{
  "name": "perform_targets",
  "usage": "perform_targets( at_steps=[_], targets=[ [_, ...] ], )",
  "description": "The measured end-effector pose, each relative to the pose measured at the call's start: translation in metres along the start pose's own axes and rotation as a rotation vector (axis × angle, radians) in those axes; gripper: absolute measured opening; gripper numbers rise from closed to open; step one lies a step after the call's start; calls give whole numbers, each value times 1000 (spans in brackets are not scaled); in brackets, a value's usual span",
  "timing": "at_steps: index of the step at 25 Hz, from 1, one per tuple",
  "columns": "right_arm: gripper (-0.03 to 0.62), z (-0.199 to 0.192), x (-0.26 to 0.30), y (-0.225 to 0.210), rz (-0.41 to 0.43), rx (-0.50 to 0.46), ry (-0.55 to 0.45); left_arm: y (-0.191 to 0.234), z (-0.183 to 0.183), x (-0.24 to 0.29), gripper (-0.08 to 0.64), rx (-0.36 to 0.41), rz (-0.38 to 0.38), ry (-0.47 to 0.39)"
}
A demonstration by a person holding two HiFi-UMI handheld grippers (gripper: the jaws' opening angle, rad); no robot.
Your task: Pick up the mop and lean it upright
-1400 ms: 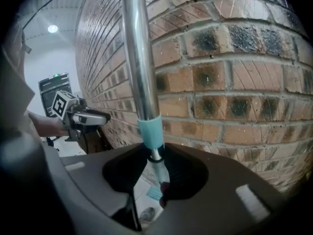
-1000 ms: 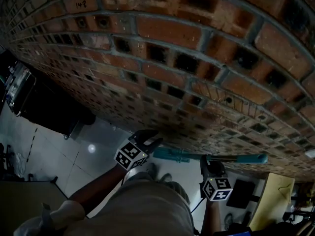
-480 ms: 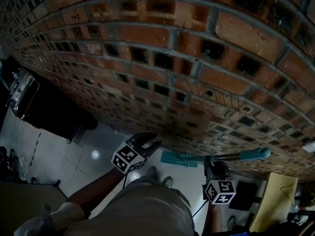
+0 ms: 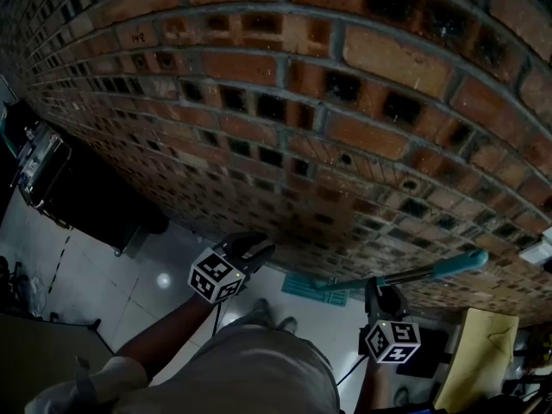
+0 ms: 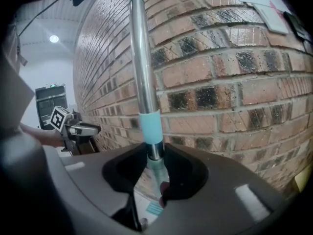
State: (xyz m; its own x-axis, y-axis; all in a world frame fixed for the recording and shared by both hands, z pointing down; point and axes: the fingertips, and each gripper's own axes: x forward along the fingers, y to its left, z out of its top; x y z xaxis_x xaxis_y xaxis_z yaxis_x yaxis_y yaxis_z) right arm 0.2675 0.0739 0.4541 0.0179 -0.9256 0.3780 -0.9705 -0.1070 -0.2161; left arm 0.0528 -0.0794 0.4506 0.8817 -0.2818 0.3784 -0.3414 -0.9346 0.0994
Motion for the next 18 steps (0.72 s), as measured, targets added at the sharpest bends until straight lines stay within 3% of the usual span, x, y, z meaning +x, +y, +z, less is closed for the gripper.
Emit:
perform_targets(
  at_steps=[18],
  targets=[
    [110, 24, -22, -31, 17, -14, -50, 2, 40, 2, 130, 49, 76, -54]
  ],
)
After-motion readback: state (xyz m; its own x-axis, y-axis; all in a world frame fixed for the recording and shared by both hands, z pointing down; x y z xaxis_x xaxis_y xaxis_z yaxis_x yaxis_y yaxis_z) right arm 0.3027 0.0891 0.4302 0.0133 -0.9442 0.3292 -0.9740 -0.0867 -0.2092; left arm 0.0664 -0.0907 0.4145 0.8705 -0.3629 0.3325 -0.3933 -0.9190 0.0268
